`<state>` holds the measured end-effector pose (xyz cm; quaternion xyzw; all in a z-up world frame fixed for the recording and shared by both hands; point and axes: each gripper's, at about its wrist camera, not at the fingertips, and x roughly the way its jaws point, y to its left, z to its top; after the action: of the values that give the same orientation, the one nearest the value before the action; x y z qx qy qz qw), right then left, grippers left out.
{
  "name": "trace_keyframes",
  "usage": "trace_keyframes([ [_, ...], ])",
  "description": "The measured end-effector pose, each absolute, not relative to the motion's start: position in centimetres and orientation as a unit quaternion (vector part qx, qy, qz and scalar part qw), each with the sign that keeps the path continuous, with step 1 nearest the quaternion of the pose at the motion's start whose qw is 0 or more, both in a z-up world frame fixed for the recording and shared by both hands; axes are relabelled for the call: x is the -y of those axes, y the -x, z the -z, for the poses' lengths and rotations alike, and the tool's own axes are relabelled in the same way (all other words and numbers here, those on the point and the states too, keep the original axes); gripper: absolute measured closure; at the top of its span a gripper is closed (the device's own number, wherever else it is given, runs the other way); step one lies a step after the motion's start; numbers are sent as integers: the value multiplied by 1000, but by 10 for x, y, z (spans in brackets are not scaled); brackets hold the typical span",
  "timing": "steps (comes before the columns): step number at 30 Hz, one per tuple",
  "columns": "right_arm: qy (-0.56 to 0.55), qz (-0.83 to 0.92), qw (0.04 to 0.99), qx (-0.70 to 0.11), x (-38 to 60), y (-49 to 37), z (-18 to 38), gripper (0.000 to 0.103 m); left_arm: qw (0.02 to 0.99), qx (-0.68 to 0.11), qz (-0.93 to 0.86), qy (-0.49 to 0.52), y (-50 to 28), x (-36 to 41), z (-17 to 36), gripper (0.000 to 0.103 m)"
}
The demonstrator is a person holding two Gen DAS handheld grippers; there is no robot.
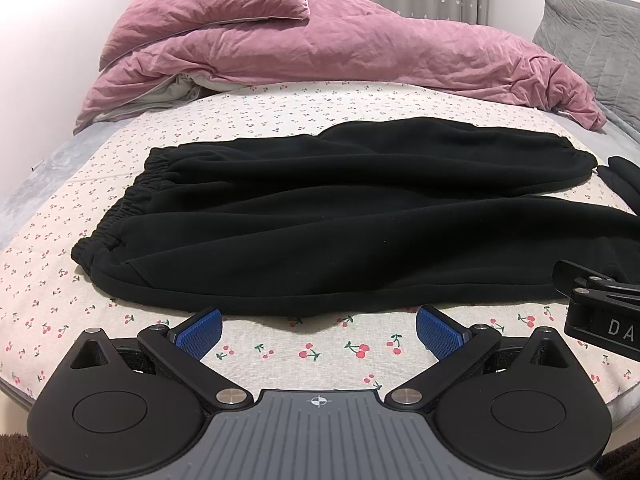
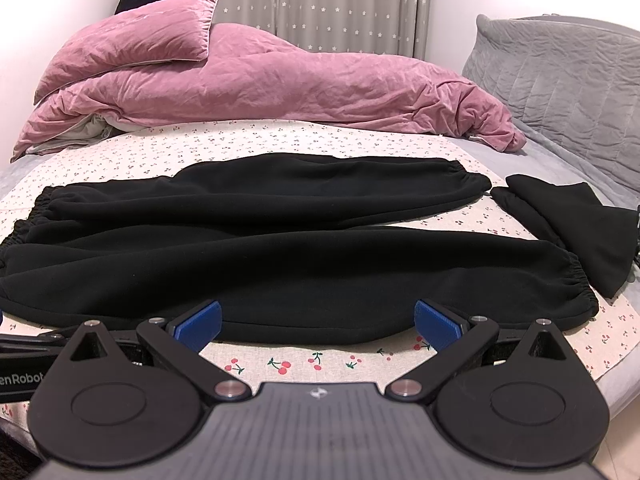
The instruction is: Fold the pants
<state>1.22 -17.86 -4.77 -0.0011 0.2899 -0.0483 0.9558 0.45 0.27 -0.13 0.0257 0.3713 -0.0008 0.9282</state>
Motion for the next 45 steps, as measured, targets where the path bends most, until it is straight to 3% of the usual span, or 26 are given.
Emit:
trace_keyframes([
  [35,8,44,955,-293,176,-15,50,0,925,-378,-12,-30,-7,-10,7,0],
  [45,32,33,960,-276,174,-14,44,0,938,-344,-21,-44,-2,-13,0,0],
])
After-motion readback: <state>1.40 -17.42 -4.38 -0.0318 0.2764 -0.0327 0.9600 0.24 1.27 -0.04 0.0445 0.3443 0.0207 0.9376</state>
